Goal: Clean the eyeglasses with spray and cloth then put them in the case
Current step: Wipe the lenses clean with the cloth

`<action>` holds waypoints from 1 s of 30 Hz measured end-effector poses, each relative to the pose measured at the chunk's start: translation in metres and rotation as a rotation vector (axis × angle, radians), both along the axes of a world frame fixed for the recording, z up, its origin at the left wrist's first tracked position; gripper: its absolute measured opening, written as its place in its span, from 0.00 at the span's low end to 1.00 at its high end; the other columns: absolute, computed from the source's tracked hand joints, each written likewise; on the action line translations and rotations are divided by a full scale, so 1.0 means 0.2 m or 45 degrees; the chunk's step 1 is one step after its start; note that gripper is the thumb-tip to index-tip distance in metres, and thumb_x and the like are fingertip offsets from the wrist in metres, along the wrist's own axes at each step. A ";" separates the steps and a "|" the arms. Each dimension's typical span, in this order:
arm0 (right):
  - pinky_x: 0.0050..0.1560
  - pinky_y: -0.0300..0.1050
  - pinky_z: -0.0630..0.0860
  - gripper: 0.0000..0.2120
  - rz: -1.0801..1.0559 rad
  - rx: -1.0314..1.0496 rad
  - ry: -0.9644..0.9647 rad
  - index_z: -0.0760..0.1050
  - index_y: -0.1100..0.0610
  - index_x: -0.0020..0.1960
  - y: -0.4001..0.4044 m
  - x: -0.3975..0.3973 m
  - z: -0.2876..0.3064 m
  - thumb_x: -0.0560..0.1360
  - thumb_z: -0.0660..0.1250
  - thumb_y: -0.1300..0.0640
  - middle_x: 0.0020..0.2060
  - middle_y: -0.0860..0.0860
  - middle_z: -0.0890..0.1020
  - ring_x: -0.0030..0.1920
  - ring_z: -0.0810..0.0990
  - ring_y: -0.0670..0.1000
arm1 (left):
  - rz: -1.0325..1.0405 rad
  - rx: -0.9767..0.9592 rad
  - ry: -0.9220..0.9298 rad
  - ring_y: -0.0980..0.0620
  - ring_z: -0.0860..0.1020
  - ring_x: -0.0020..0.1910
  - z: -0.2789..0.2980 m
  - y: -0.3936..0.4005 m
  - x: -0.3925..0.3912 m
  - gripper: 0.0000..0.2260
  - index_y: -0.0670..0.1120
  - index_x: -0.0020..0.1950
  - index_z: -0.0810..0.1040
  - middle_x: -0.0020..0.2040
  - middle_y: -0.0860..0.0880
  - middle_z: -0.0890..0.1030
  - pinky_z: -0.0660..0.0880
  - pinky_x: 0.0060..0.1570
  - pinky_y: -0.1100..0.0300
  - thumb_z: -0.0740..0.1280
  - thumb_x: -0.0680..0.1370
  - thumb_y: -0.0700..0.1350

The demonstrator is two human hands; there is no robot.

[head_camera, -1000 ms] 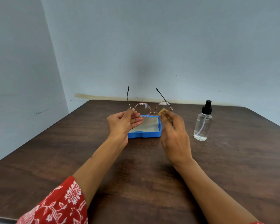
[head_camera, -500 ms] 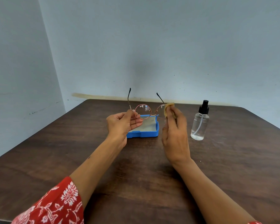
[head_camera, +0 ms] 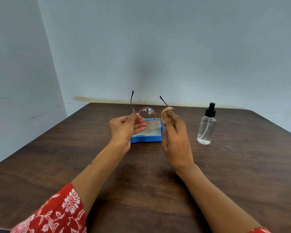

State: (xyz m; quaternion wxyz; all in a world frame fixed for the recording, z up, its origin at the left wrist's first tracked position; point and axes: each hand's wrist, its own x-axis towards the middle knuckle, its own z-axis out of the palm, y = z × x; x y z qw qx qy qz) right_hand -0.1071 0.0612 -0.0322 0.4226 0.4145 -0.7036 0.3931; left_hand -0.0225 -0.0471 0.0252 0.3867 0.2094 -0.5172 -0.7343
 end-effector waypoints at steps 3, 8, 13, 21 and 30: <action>0.56 0.42 0.74 0.20 0.051 0.126 0.090 0.70 0.67 0.66 -0.01 0.03 0.00 0.75 0.57 0.67 0.60 0.64 0.75 0.62 0.72 0.58 | 0.019 -0.011 -0.008 0.48 0.83 0.31 0.00 -0.01 0.01 0.07 0.36 0.38 0.78 0.32 0.42 0.81 0.82 0.36 0.58 0.66 0.76 0.37; 0.65 0.35 0.61 0.20 -0.082 -0.127 -0.138 0.69 0.69 0.67 0.03 -0.03 0.01 0.76 0.55 0.67 0.61 0.65 0.72 0.63 0.72 0.60 | 0.013 -0.013 -0.012 0.48 0.83 0.31 0.00 -0.01 0.00 0.08 0.36 0.38 0.79 0.32 0.42 0.81 0.82 0.36 0.58 0.66 0.76 0.36; 0.60 0.39 0.69 0.20 -0.011 0.066 0.042 0.70 0.68 0.67 0.00 0.01 0.00 0.75 0.58 0.69 0.60 0.64 0.74 0.62 0.73 0.59 | 0.003 -0.024 -0.014 0.48 0.83 0.30 0.00 0.01 0.00 0.08 0.36 0.38 0.79 0.33 0.42 0.81 0.82 0.35 0.59 0.66 0.76 0.37; 0.64 0.36 0.62 0.19 -0.106 -0.078 -0.123 0.69 0.69 0.67 0.03 -0.03 0.01 0.77 0.56 0.67 0.61 0.65 0.72 0.62 0.73 0.60 | 0.024 -0.028 -0.029 0.48 0.83 0.31 0.00 -0.01 0.00 0.07 0.36 0.38 0.79 0.34 0.41 0.81 0.82 0.37 0.58 0.66 0.76 0.36; 0.58 0.41 0.73 0.21 -0.006 0.147 0.035 0.70 0.68 0.66 -0.01 0.02 0.00 0.74 0.63 0.69 0.60 0.63 0.74 0.62 0.73 0.59 | 0.027 0.000 -0.002 0.48 0.83 0.31 0.00 -0.02 0.01 0.08 0.36 0.38 0.78 0.30 0.44 0.82 0.82 0.36 0.58 0.66 0.76 0.36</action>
